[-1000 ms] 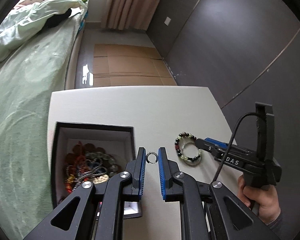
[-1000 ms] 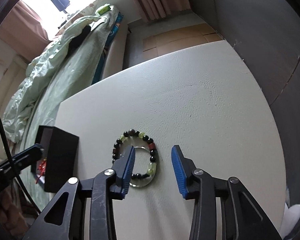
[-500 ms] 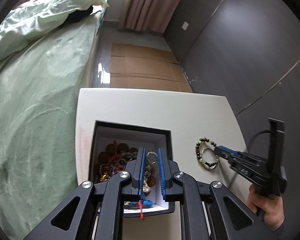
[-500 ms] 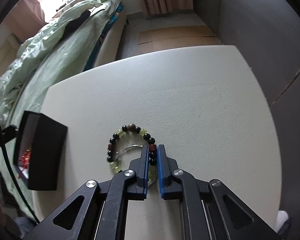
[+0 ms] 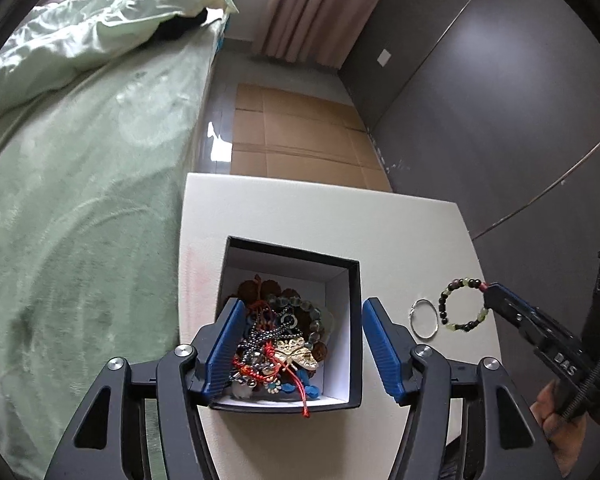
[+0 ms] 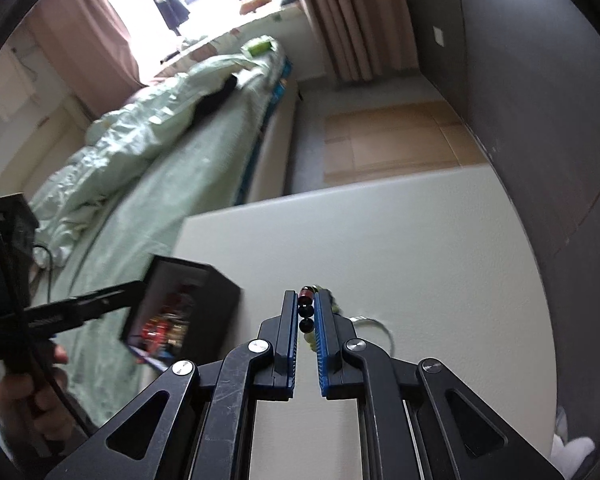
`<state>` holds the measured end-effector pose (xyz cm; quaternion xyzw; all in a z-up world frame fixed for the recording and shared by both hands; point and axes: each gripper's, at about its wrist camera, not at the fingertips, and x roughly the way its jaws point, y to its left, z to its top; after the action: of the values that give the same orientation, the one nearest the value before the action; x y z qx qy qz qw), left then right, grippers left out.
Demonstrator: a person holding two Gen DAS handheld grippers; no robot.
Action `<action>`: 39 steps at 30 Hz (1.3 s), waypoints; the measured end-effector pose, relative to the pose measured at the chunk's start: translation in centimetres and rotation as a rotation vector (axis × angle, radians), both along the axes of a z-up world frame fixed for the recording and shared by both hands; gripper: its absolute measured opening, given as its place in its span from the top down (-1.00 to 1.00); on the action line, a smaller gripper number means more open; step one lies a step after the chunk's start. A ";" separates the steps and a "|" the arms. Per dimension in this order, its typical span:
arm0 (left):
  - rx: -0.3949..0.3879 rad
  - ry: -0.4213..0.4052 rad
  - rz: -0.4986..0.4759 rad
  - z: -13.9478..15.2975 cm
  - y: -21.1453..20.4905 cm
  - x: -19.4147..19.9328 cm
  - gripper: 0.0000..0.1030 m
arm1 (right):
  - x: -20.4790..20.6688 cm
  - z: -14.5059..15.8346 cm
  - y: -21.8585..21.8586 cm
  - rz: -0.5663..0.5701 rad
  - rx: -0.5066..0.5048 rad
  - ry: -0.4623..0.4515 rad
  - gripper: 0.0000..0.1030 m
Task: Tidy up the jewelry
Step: 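Carry the black-and-green bead bracelet with the right tool and release it into the box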
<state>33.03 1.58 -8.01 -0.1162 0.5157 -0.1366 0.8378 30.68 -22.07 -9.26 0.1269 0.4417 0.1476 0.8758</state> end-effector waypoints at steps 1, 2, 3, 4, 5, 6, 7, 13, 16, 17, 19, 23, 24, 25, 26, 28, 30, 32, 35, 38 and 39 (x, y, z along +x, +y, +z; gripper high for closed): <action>0.001 -0.003 0.001 0.2 0.1 0.0 -0.21 | -0.4 0.6 0.4 0.011 0.016 -0.016 0.81; 0.004 -0.006 0.002 0.3 0.2 -0.1 -0.21 | -0.3 0.9 0.9 0.017 0.024 -0.024 0.81; 0.007 -0.010 0.004 0.5 0.4 -0.2 -0.21 | -0.7 1.5 1.3 0.030 0.037 -0.041 0.82; 0.007 -0.016 0.007 0.7 0.6 -0.2 -0.21 | -0.8 1.9 1.9 0.039 0.045 -0.052 0.82; 0.003 -0.028 0.011 0.9 0.9 -0.4 -0.21 | -1.0 2.3 2.4 0.052 0.060 -0.066 0.82; 0.005 -0.038 0.016 1.1 1.1 -0.4 -0.21 | -1.2 2.6 2.9 0.064 0.074 -0.078 0.82; 0.010 -0.043 0.023 1.3 1.4 -0.5 -0.23 | -1.2 2.9 3.6 0.072 0.087 -0.085 0.81; -0.004 -0.057 0.071 1.7 3.6 -0.7 -0.46 | -1.2 3.3 6.6 0.116 0.183 -0.108 0.81; -0.008 -0.057 0.079 1.9 4.3 -0.8 -0.46 | -0.6 2.6 8.2 0.130 0.201 -0.082 0.82; -0.009 -0.058 0.081 1.9 4.5 -0.8 -0.47 | -0.4 2.3 8.8 0.132 0.200 -0.077 0.82; -0.010 -0.059 0.085 1.9 4.9 -0.8 -0.47 | -0.1 1.9 9.5 0.132 0.200 -0.074 0.82; -0.021 -0.060 0.089 1.8 5.7 -0.8 -0.47 | 0.7 1.3 10.3 0.114 0.206 -0.070 0.82; -0.024 -0.060 0.091 1.8 5.9 -0.8 -0.47 | 0.8 1.2 10.5 0.105 0.201 -0.069 0.82; -0.025 -0.061 0.091 1.8 6.1 -0.8 -0.47 | 0.9 1.1 10.4 0.098 0.198 -0.067 0.82; -0.025 -0.061 0.092 1.8 6.2 -0.8 -0.47 | 1.0 1.0 10.5 0.090 0.194 -0.066 0.81; -0.028 -0.063 0.093 1.8 6.5 -0.8 -0.47 | 1.4 0.6 10.7 0.070 0.174 -0.049 0.80; -0.040 -0.065 0.093 1.9 6.8 -0.8 -0.47 | 2.0 0.0 10.8 0.069 0.173 -0.003 0.58; -0.040 -0.069 0.095 1.9 6.9 -0.9 -0.47 | 2.0 -0.6 10.4 0.067 0.197 0.018 0.15; -0.045 -0.076 0.095 2.1 7.2 -1.0 -0.47 | 1.6 -0.5 9.6 0.056 0.190 0.015 0.07; -0.049 -0.081 0.090 2.3 7.0 -1.1 -0.47 | 1.0 -0.5 7.9 0.044 0.198 0.024 0.07; -0.050 -0.082 0.086 2.3 6.9 -1.1 -0.47 | 0.8 -0.7 7.4 0.038 0.191 0.031 0.06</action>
<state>31.89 8.45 -5.69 -0.1534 0.4719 -0.1178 0.8602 31.53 -14.69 -9.92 0.2037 0.4415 0.2036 0.8498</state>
